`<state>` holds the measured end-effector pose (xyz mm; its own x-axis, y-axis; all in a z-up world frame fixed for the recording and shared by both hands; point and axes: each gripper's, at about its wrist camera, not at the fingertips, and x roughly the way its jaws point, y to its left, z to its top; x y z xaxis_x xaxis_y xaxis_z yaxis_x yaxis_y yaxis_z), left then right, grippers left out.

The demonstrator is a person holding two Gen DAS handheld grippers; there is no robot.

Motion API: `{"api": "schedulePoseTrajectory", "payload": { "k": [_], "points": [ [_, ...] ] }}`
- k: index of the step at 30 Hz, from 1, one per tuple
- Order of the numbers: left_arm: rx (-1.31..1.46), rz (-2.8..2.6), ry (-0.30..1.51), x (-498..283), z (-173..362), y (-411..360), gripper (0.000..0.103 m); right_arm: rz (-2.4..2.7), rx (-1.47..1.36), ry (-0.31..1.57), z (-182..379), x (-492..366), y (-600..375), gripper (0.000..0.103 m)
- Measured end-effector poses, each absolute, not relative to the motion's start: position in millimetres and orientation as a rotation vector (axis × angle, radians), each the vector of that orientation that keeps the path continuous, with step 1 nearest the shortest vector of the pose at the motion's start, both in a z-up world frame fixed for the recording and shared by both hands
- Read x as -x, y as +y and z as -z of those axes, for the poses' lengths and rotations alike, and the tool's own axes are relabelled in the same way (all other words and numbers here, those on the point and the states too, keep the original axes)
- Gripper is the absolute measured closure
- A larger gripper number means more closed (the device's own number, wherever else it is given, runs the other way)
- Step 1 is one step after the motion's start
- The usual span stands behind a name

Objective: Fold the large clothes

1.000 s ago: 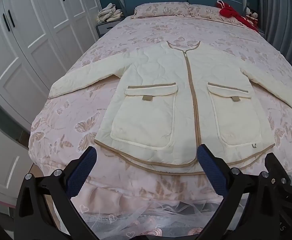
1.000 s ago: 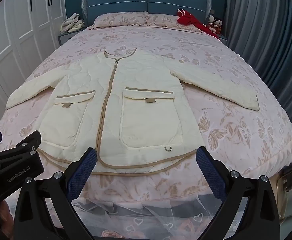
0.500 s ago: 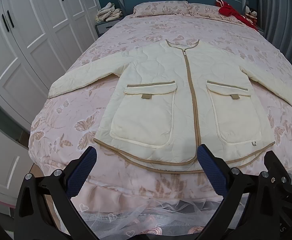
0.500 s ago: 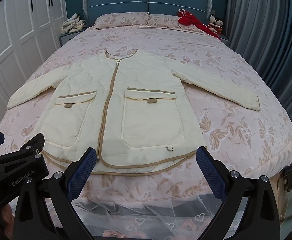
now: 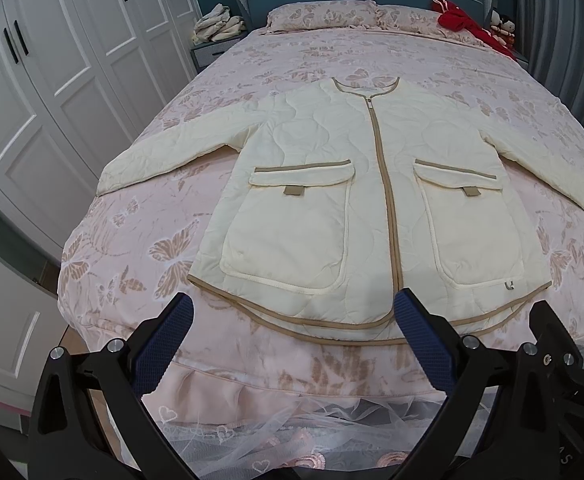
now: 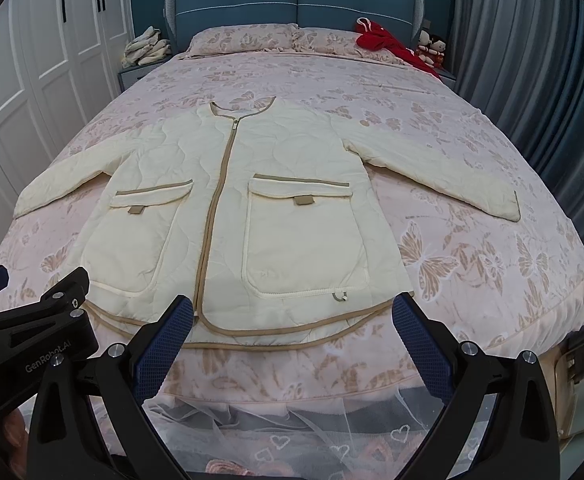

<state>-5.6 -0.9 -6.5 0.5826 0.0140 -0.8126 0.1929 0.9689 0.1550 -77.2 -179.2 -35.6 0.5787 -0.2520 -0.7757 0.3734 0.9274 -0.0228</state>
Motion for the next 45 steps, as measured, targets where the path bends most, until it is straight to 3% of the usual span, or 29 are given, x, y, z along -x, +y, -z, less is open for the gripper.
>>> {"api": "schedulePoseTrajectory", "payload": {
  "k": [45],
  "points": [
    [-0.233,0.098,0.945,3.8,5.8,7.5,0.005,0.363,-0.137,0.882,37.6,76.9,-173.1,0.005]
  ]
}}
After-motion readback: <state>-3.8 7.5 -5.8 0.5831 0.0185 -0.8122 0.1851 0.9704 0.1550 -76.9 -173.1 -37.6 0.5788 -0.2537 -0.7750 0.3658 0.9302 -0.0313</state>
